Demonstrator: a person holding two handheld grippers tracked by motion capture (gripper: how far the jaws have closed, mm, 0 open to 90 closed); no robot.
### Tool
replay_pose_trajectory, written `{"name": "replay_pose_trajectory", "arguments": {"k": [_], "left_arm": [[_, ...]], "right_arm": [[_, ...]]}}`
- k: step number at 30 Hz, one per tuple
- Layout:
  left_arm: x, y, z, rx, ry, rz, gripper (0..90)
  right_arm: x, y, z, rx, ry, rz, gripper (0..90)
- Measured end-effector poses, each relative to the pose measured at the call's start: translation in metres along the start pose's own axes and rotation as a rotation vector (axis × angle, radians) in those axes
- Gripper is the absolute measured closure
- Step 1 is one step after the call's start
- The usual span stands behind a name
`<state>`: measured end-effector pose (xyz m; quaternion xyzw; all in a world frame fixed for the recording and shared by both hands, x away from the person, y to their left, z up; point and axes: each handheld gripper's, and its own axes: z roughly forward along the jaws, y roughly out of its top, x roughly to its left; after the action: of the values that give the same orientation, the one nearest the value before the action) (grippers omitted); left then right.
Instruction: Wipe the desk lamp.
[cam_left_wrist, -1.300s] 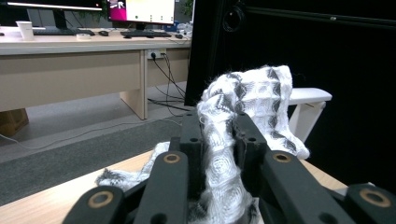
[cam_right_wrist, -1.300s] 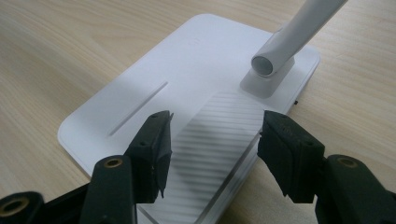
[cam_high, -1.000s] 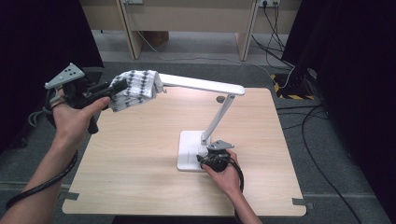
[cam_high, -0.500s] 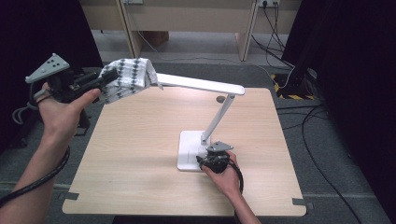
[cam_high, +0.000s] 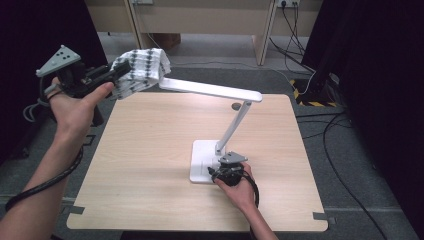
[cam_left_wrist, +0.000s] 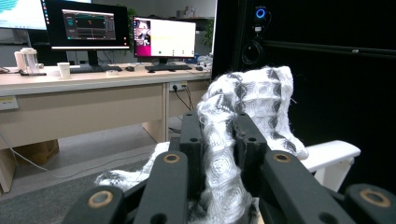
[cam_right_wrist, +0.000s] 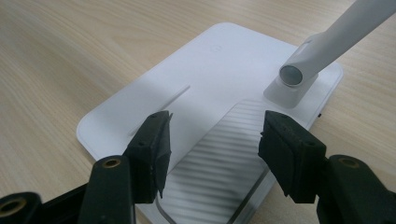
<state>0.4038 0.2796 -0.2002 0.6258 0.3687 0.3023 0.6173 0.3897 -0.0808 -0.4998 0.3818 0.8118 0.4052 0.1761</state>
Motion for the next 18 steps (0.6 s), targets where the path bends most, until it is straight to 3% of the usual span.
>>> {"name": "replay_pose_trajectory", "arguments": {"k": [18], "left_arm": [[-0.015,-0.003,0.029,0.025,-0.018,-0.017,76.5]], "right_arm": [[0.002,-0.002,0.003,-0.004,0.009,-0.023,43.0]]}}
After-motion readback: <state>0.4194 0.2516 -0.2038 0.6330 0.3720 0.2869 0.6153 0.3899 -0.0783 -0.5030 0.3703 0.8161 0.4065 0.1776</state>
